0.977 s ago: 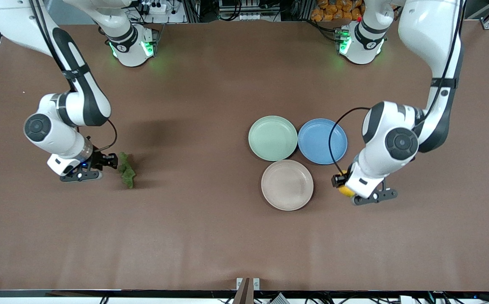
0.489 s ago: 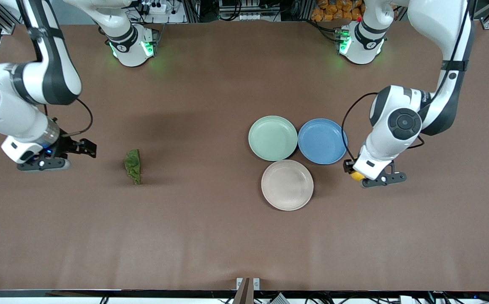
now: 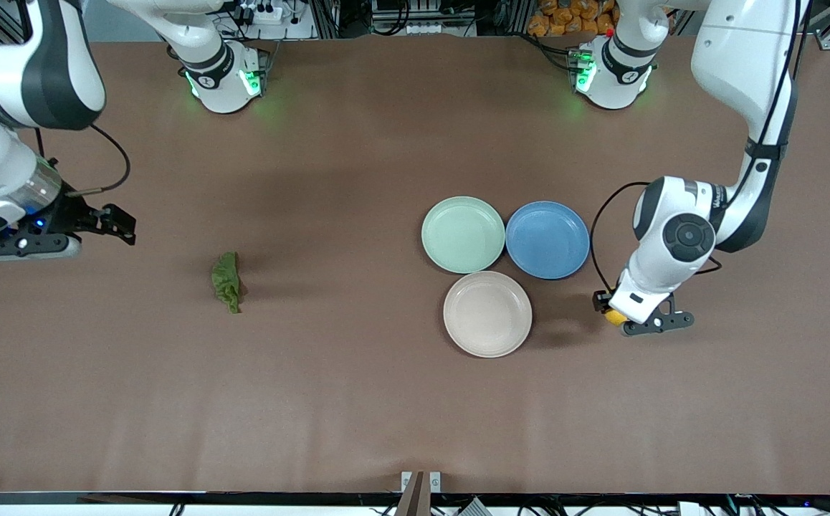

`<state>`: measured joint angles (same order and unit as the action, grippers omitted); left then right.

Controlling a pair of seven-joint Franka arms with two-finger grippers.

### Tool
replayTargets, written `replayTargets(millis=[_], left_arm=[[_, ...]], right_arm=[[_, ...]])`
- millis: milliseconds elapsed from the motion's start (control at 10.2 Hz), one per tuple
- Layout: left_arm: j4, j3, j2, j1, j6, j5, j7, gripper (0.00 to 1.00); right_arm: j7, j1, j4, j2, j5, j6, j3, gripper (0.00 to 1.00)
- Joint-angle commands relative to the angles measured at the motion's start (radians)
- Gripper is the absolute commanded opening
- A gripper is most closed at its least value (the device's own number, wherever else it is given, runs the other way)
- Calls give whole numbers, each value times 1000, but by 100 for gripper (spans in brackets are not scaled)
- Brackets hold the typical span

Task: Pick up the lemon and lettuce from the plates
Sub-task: 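Retract the right gripper while the left gripper lowers the lemon to the table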

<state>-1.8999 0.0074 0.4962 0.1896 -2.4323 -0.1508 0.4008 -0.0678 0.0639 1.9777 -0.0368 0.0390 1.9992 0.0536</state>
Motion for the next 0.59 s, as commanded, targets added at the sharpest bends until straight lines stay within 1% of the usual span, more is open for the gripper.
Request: replayTargets(millis=[0, 98, 195, 293, 489], left_arm=[[61, -6, 60, -41, -4, -26, -74, 0], [64, -6, 67, -42, -4, -24, -91, 0], [70, -6, 71, -51, -4, -21, -108, 20], [71, -7, 74, -68, -4, -18, -132, 99], [79, -14, 59, -73, -4, 64, -135, 100]], right_arm=[[2, 7, -78, -12, -4, -104, 9, 100], [8, 4, -88, -18, -4, -114, 11, 100], [11, 7, -89, -29, -4, -112, 11, 100], [11, 11, -91, -31, -4, -114, 9, 100], [13, 13, -114, -51, -4, -132, 9, 100]])
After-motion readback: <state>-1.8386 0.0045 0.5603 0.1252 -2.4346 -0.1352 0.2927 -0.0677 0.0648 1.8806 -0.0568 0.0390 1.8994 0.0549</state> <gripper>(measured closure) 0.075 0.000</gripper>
